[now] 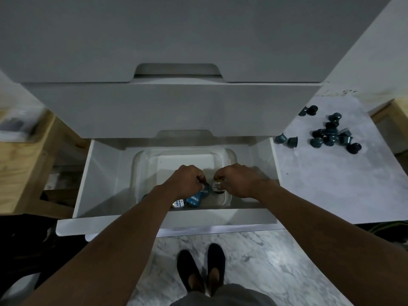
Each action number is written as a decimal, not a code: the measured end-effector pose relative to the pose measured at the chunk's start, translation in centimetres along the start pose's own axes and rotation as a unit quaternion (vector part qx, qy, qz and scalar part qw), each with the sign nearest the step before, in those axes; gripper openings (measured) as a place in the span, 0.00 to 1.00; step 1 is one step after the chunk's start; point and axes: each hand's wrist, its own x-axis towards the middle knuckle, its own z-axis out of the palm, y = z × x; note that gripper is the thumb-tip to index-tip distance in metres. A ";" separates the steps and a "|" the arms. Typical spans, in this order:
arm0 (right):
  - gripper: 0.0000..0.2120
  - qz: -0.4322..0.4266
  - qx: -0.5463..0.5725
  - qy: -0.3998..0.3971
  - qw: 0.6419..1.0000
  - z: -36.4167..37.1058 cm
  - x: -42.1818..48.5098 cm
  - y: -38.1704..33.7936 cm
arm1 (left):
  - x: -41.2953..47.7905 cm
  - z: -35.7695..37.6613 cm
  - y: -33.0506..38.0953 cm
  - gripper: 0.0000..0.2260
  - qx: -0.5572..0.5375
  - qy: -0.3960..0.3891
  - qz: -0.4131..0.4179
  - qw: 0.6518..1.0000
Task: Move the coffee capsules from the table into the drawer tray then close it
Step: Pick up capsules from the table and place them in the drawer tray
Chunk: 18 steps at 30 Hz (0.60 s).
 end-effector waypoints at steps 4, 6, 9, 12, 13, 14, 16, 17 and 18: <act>0.15 -0.005 0.016 -0.015 1.000 0.1 -0.2 -0.1 | -0.1 0.1 0.5 0.11 0.019 -0.019 0.006 1.000; 0.14 -0.011 0.013 -0.022 1.000 0.2 -0.3 -0.2 | -0.2 0.2 0.7 0.10 0.032 -0.028 0.011 0.999; 0.13 -0.019 0.014 -0.032 0.999 0.3 -0.4 -0.2 | -0.4 0.3 0.9 0.10 0.041 -0.036 0.012 0.998; 0.12 -0.026 0.001 -0.047 0.999 0.4 -0.3 -0.1 | -0.4 0.5 0.8 0.09 0.055 -0.051 0.012 0.997; 0.12 -0.029 -0.002 -0.049 0.998 0.5 -0.2 -0.1 | -0.4 0.5 0.7 0.10 0.059 -0.054 0.011 0.997; 0.12 -0.030 -0.004 -0.049 0.998 0.6 -0.2 -0.1 | -0.4 0.5 0.7 0.10 0.061 -0.057 0.009 0.996; 0.12 -0.032 -0.007 -0.046 0.998 0.7 -0.1 -0.1 | -0.5 0.5 0.7 0.10 0.065 -0.057 0.007 0.996; 0.12 -0.033 -0.007 -0.045 0.998 0.8 -0.1 0.0 | -0.6 0.5 0.7 0.10 0.066 -0.055 0.007 0.996; 0.12 -0.034 -0.007 -0.044 0.998 0.9 -0.1 0.0 | -0.6 0.5 0.8 0.10 0.067 -0.053 0.007 0.996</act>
